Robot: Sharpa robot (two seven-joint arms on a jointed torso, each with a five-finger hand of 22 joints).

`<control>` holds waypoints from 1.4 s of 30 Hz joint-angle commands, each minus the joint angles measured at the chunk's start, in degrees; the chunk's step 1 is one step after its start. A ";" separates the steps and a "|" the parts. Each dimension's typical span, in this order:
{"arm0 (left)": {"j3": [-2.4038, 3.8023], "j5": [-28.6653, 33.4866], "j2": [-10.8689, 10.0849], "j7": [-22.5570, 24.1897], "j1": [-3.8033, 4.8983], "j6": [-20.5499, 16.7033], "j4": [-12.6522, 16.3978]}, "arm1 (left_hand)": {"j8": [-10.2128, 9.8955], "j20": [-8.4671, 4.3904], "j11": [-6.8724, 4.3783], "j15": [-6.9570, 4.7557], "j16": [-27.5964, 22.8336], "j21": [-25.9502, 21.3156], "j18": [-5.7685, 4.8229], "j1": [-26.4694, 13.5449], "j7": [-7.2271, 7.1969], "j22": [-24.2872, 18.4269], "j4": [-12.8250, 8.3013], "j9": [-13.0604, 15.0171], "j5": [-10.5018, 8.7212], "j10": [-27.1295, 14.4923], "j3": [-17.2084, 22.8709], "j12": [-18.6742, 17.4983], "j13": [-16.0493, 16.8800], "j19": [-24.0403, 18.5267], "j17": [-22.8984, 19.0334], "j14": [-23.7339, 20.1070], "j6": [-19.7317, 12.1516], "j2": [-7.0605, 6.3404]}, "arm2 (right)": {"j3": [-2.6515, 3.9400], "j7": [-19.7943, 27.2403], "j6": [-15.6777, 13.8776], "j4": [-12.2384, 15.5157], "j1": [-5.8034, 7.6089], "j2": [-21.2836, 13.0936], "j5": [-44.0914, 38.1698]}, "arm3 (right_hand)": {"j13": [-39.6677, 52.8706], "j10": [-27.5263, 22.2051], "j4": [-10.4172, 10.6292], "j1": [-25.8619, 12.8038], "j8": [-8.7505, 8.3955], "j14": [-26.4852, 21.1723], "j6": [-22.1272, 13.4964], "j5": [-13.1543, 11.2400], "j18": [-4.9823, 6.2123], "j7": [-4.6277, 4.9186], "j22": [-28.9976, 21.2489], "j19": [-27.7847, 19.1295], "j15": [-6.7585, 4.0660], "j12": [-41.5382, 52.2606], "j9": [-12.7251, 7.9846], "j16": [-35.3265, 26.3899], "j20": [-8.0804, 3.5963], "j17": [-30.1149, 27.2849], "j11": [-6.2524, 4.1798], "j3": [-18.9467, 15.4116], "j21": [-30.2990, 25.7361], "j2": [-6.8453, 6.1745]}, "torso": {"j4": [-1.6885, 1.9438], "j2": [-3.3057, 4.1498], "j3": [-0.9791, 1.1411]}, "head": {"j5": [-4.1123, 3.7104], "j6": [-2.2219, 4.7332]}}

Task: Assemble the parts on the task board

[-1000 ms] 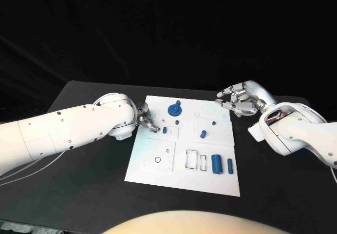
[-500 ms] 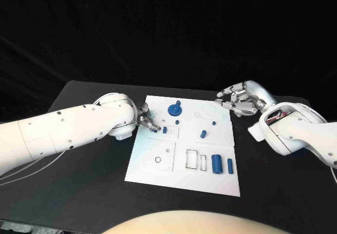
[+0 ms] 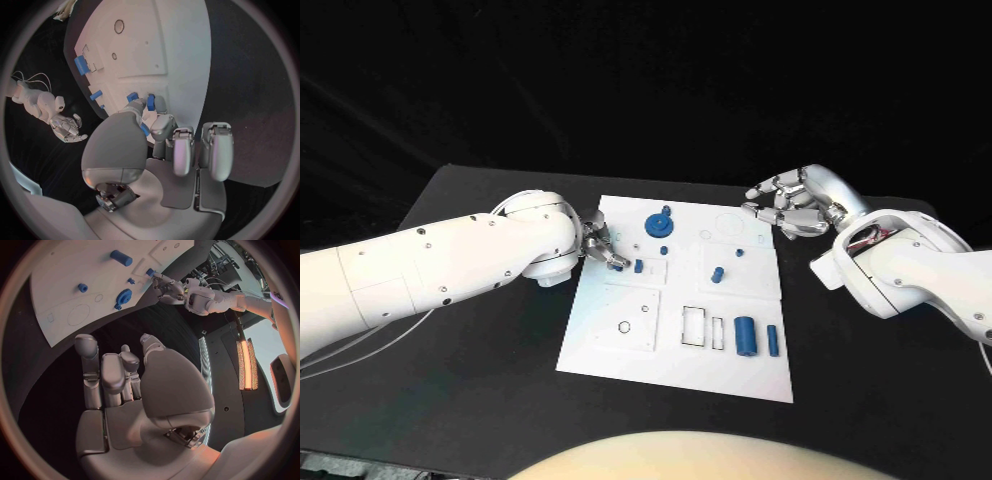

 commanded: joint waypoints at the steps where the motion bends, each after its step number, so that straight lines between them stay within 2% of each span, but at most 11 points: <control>1: -0.04 0.24 0.02 -0.32 -0.08 -0.15 0.13 | -0.35 -0.48 -0.02 -0.33 0.14 0.31 -0.78 -0.44 -0.03 15.03 -0.03 -0.08 -0.03 0.46 -0.44 0.23 0.05 6.00 15.09 5.92 0.36 0.07 | 0.01 0.41 0.41 0.02 -0.03 0.02 -0.59 | -0.06 -0.30 0.02 -0.49 0.27 0.12 0.04 0.21 0.46 0.40 -0.08 0.36 0.10 0.12 -0.03 -0.13 0.13 0.01 -0.10 -0.27 -0.29 -0.15 | 0.00 0.01 0.01 | 0.00 -0.01; 11: -0.02 0.10 -0.28 -0.46 -0.08 -0.42 0.73 | -0.36 -0.48 -0.04 -0.33 0.14 0.35 -0.80 -0.47 -0.06 15.09 -0.05 -0.10 0.01 0.50 -0.61 0.30 0.13 6.05 15.09 5.92 0.42 0.27 | 0.01 0.39 0.41 0.06 -0.03 -0.04 -0.59 | -0.06 -0.30 0.02 -0.49 0.27 0.12 0.04 0.21 0.46 0.40 -0.08 0.36 0.10 0.12 -0.03 -0.13 0.13 0.01 -0.10 -0.27 -0.29 -0.15 | -0.01 -0.01 0.04 | 0.05 0.05; 28: 0.07 -0.01 -0.55 -0.46 -0.06 -0.73 1.37 | -0.37 -0.48 -0.09 -0.35 0.14 0.35 -0.80 -0.22 -0.12 15.09 -0.14 -0.14 0.06 0.50 -0.72 0.26 0.07 6.05 15.09 5.92 0.47 0.59 | 0.01 0.29 0.39 -0.01 -0.04 0.01 -0.29 | -0.06 -0.30 0.02 -0.49 0.27 0.12 0.04 0.21 0.46 0.40 -0.08 0.36 0.10 0.12 -0.03 -0.13 0.13 0.01 -0.10 -0.27 -0.29 -0.15 | 0.01 0.01 -0.04 | 0.06 0.07; 42: 0.20 -0.01 -0.79 -0.52 -0.06 -0.98 1.89 | -0.38 -0.48 -0.11 -0.37 0.14 0.35 -0.80 -0.12 -0.14 15.09 -0.14 -0.16 0.07 0.52 -0.76 0.32 0.13 6.05 15.09 5.92 0.49 0.75 | 0.01 0.30 0.40 -0.04 -0.04 0.01 -0.25 | -0.06 -0.30 0.02 -0.49 0.27 0.12 0.04 0.21 0.46 0.40 -0.08 0.36 0.10 0.12 -0.03 -0.13 0.13 0.01 -0.10 -0.27 -0.29 -0.15 | 0.00 0.00 0.01 | 0.09 0.03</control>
